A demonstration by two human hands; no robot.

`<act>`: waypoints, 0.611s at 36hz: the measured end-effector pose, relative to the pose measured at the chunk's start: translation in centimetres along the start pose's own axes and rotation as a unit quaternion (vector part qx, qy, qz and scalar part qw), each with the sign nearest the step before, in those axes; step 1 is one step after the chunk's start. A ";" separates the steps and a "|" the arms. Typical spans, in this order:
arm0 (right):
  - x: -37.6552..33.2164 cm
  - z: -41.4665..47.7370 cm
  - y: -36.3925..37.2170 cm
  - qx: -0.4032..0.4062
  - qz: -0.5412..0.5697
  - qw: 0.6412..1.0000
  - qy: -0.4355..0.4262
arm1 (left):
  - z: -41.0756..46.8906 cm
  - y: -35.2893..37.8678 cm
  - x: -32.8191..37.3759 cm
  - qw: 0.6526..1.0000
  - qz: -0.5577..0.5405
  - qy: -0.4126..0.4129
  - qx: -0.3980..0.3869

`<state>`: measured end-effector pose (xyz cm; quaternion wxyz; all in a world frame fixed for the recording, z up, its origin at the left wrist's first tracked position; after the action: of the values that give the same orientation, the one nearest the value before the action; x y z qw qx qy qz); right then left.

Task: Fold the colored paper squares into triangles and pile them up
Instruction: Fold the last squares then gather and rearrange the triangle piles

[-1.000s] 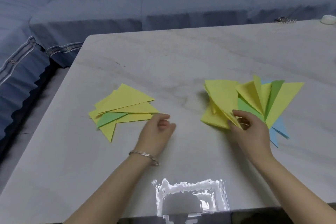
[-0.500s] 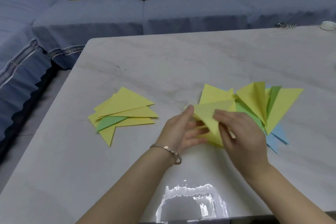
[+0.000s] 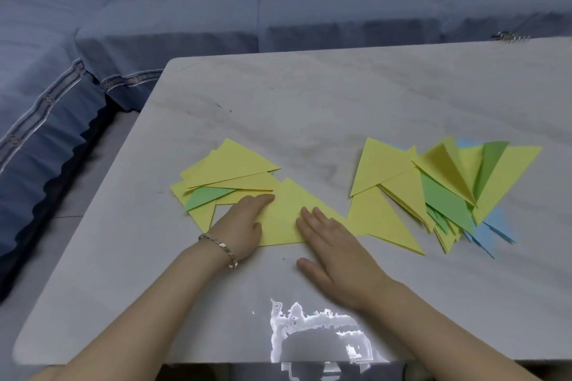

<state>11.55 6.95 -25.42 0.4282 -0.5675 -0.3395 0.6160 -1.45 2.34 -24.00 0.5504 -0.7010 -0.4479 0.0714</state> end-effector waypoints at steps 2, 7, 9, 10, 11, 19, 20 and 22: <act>-0.3 1.0 0.8 -0.014 -0.005 1.000 -0.004 | -0.3 -0.3 0.3 0.997 0.051 0.012 0.063; -1.6 2.4 2.3 -0.040 -0.035 0.998 -0.022 | -3.1 2.4 2.5 0.992 0.031 0.099 0.067; -1.9 2.3 3.0 -0.065 -0.065 0.995 -0.038 | -3.7 4.7 2.1 0.992 0.065 0.109 0.016; -1.8 2.3 3.3 -0.076 -0.066 0.994 -0.044 | -3.9 5.2 1.7 0.990 0.082 0.110 0.015; -1.7 2.2 3.4 -0.085 -0.062 0.993 -0.048 | -4.0 5.5 1.4 0.989 0.098 0.110 0.019; 1.4 -0.2 1.4 -0.061 -0.085 0.994 -0.003 | -3.7 6.8 0.1 0.982 0.168 0.077 0.029; 2.2 -0.9 1.2 -0.068 -0.091 0.993 0.007 | -3.7 6.8 0.0 0.982 0.172 0.074 0.031; 3.7 -2.4 0.0 -0.067 -0.125 0.990 0.027 | -3.7 7.0 -0.2 0.983 0.173 0.061 0.030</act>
<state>13.99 10.15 -27.21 0.4720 -0.5646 -0.4364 0.5177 4.42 -0.40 -28.48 0.5769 -0.7539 -0.2831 0.1365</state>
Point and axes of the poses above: each hand's wrist, its own z-axis towards the middle knuckle, its own y-axis out of the palm, x = y × z, the point moved 9 cm from there along z, towards the middle knuckle, and after that the axes turned 13 degrees about -y, right-handed, at the moved point
